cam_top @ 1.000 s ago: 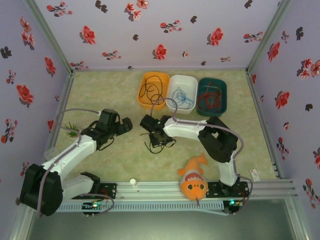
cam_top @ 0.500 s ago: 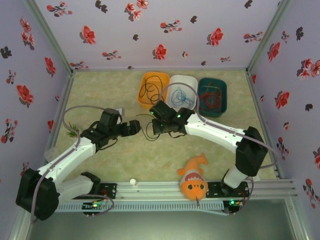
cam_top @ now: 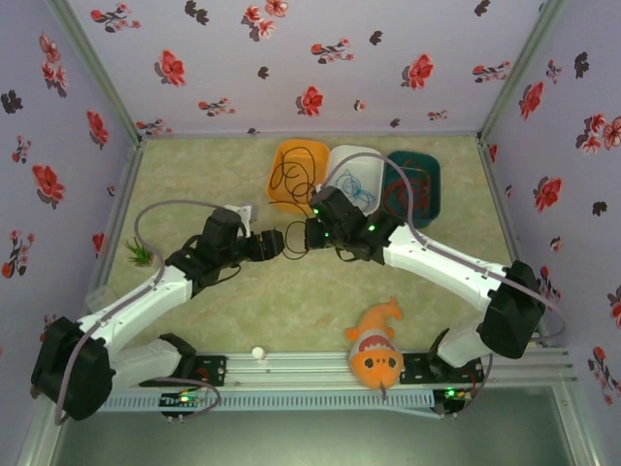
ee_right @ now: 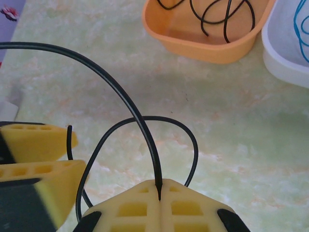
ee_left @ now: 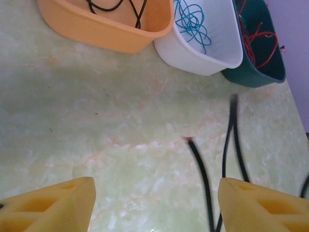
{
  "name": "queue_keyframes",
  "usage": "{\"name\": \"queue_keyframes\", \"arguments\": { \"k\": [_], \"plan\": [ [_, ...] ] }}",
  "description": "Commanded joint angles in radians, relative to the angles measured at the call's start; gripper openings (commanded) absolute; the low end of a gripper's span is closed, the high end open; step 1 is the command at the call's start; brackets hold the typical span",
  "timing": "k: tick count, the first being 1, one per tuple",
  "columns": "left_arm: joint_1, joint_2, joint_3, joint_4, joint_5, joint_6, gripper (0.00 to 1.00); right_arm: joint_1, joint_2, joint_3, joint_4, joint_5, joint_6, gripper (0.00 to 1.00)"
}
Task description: Untangle the cables
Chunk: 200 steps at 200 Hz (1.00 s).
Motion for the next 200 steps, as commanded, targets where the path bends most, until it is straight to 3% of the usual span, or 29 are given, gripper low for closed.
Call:
{"name": "queue_keyframes", "arguments": {
  "k": [1,40,58,65,81,101,161,200],
  "plan": [
    [-0.005,0.029,-0.006,0.079,0.002,-0.017,0.6,-0.021,-0.036,-0.013,0.05,0.016,0.012,0.0],
    [0.013,0.061,-0.032,0.038,-0.157,-0.1,0.35,-0.057,-0.064,0.013,0.054,0.063,-0.015,0.0],
    [0.061,0.069,-0.047,-0.005,-0.196,-0.148,0.33,-0.085,-0.071,0.037,0.064,0.078,-0.044,0.0],
    [0.076,0.064,-0.06,0.001,-0.192,-0.159,0.38,-0.099,-0.071,0.051,0.066,0.08,-0.053,0.0],
    [0.095,0.037,-0.068,0.02,-0.186,-0.151,0.63,-0.125,-0.049,0.097,0.065,0.087,-0.086,0.0],
    [0.105,0.0,-0.058,0.01,-0.199,-0.133,0.77,-0.152,0.007,0.192,0.047,0.115,-0.139,0.0],
    [0.171,-0.079,-0.074,-0.067,-0.249,-0.154,0.99,-0.226,0.268,0.533,0.014,0.157,-0.236,0.0],
    [0.181,-0.094,-0.071,-0.101,-0.249,-0.132,1.0,-0.267,0.45,0.713,0.001,0.139,-0.242,0.0]
  ]
}}
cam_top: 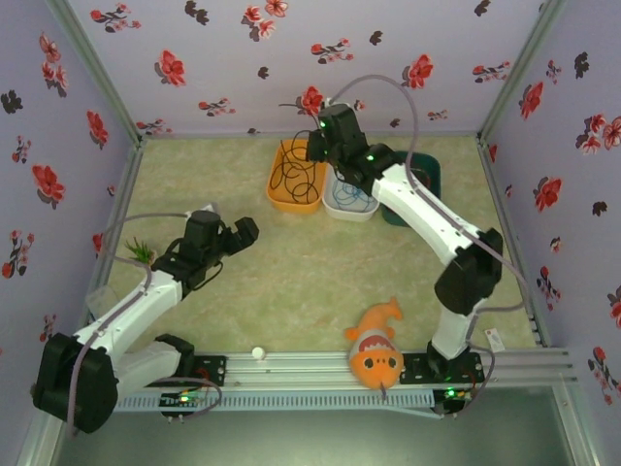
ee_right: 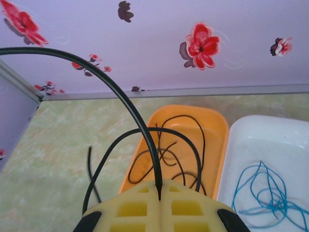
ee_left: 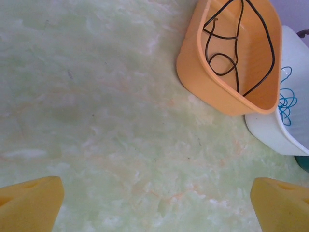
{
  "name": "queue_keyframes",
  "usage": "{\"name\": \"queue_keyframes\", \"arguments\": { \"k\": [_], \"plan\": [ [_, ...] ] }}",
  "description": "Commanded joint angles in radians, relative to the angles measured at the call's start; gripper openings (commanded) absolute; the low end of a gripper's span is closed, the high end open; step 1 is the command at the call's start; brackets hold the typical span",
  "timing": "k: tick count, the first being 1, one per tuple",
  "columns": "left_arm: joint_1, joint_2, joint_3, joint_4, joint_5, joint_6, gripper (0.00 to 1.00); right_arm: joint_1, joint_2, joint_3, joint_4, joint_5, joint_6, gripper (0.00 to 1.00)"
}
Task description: Untangle the cables
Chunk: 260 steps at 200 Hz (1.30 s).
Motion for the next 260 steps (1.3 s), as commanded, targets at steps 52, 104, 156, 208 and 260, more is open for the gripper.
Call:
{"name": "queue_keyframes", "arguments": {
  "k": [52,104,156,208,260],
  "plan": [
    [0.013,-0.038,0.002,-0.073,-0.026,0.036,1.0,-0.06,0.287,0.278,-0.036,0.044,-0.044,0.0],
    [0.013,-0.046,-0.015,-0.081,-0.025,0.035,1.0,-0.086,0.416,0.42,-0.054,0.076,-0.037,0.0],
    [0.014,-0.045,-0.016,-0.08,-0.026,0.038,1.0,-0.105,0.467,0.429,-0.047,0.091,-0.042,0.0],
    [0.013,-0.04,-0.012,-0.093,-0.026,0.052,1.0,-0.108,0.508,0.443,-0.067,0.071,-0.049,0.0],
    [0.014,-0.043,-0.014,-0.1,-0.027,0.055,1.0,-0.108,0.551,0.458,-0.09,0.044,-0.044,0.0]
  ]
}}
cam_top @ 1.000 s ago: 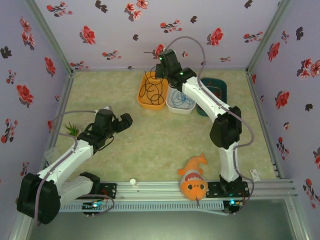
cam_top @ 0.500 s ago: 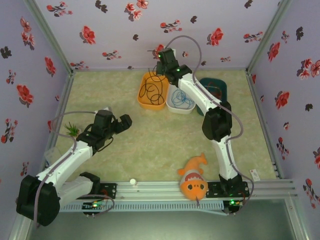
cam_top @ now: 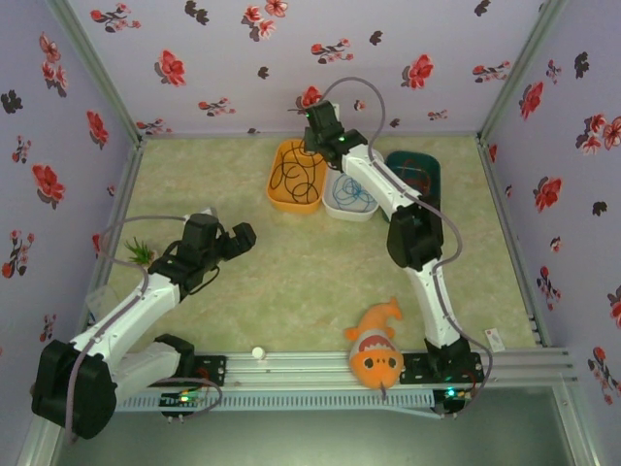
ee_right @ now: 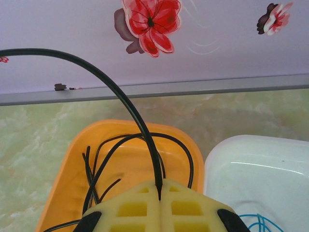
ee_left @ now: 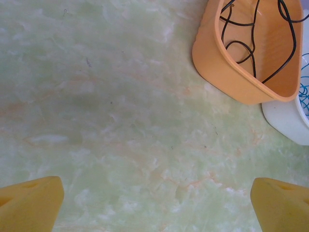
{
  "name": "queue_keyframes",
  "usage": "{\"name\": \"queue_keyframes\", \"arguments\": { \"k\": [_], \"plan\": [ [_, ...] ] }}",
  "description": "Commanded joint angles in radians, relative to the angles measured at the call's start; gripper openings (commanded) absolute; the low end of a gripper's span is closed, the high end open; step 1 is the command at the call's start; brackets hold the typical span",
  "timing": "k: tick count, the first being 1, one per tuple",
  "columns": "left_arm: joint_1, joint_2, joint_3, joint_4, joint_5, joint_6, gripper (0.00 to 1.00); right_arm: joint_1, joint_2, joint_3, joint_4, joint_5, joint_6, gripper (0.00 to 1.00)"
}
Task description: Untangle the cables
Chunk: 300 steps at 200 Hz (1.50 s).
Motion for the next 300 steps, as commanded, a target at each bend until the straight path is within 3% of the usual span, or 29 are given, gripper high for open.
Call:
{"name": "queue_keyframes", "arguments": {
  "k": [1,144,300],
  "plan": [
    [0.007,-0.012,-0.008,-0.026,-0.02,0.025,1.0,-0.004,0.037,0.041,-0.035,-0.013,-0.009,0.0],
    [0.007,-0.006,-0.007,-0.032,-0.023,0.029,1.0,-0.013,0.138,0.112,-0.094,-0.071,-0.009,0.0],
    [0.007,-0.003,0.001,-0.036,-0.022,0.029,1.0,-0.051,0.151,0.135,-0.12,-0.103,-0.01,0.0]
  ]
}}
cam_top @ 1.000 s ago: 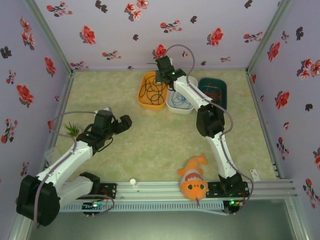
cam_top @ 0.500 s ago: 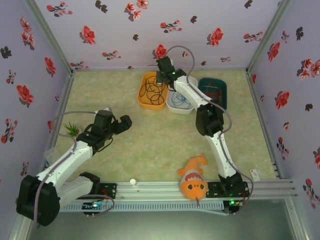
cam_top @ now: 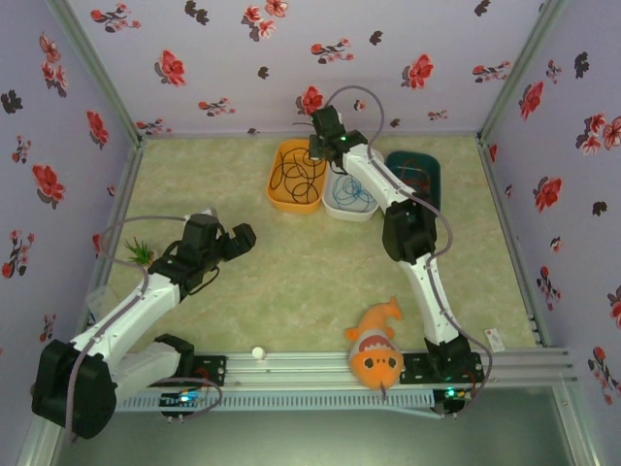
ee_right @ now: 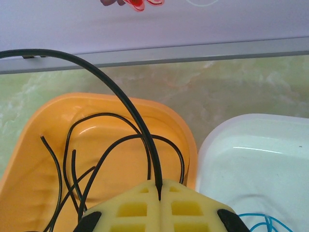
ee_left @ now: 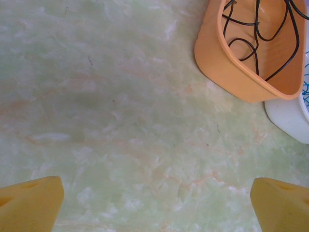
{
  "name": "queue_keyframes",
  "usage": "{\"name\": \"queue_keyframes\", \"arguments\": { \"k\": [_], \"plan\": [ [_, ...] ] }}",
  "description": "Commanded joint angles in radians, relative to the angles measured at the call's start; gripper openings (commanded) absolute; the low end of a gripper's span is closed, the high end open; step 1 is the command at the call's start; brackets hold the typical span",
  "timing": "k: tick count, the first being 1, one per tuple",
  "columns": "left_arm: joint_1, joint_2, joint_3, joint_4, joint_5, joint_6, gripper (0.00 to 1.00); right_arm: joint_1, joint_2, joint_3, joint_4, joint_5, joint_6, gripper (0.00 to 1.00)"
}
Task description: Untangle the cables
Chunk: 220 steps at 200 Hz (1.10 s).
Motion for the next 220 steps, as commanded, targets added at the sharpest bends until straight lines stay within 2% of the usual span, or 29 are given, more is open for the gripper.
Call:
{"name": "queue_keyframes", "arguments": {
  "k": [1,82,127,139,170,220],
  "plan": [
    [0.007,-0.003,0.001,-0.026,-0.02,0.025,1.0,-0.006,0.029,0.034,-0.026,-0.016,-0.01,0.0],
    [0.007,-0.017,0.001,-0.032,-0.02,0.023,1.0,0.002,0.052,0.011,-0.037,-0.116,-0.002,0.0],
    [0.007,-0.023,0.005,-0.035,-0.02,0.024,1.0,0.004,0.049,0.013,-0.086,-0.136,-0.004,0.05],
    [0.007,-0.021,0.007,-0.035,-0.023,0.023,1.0,0.004,0.043,0.013,-0.099,-0.148,-0.007,0.1],
    [0.006,-0.02,0.01,-0.036,-0.022,0.026,1.0,0.004,0.017,0.02,-0.115,-0.153,-0.029,0.32],
    [0.008,-0.057,0.026,-0.063,-0.039,0.05,1.0,0.002,-0.09,0.062,-0.187,-0.089,-0.086,0.44]
  ]
}}
